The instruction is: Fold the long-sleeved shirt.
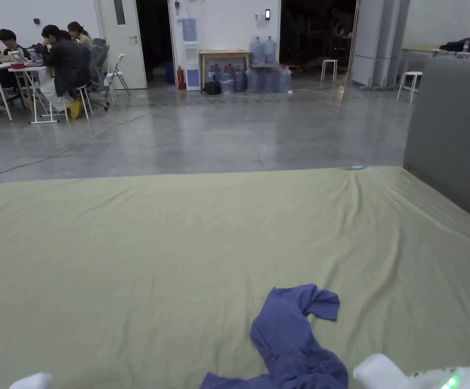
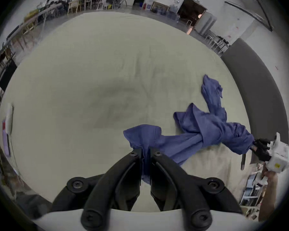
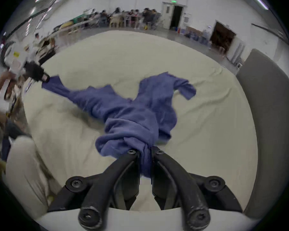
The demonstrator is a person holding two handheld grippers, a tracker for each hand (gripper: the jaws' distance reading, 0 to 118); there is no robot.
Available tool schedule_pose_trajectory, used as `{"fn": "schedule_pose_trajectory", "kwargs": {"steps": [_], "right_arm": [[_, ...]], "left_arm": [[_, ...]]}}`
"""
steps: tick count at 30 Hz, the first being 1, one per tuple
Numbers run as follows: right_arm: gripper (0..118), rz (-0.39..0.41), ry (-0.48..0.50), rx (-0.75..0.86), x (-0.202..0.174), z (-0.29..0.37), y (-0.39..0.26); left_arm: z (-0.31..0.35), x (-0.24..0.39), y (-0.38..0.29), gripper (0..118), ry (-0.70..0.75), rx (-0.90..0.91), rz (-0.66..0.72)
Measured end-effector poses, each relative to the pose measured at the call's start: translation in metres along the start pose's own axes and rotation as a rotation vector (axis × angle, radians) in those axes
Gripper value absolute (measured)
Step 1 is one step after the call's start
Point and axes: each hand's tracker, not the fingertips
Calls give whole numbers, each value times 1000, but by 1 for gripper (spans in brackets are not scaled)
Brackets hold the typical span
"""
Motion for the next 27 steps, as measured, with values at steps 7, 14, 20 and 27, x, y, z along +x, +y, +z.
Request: {"fn": "schedule_pose_trajectory", "kwargs": {"steps": [7,14,20,27], "right_arm": [[7,66,50,-147,-45,-19,-56],[9,23,49,-238,-48,-49,-58],[83,-247,-45,-80,-17,11,-37],[65,-421,132,71,-34,91,-55]], "left_arm": [[-4,-11,-74,2,73,-64,-65],[-46,-19,-99,2,105,-165,-38],[12,-4,-79,118,39,-9,-17],[70,36,-117,97,-16,96,-75]]}}
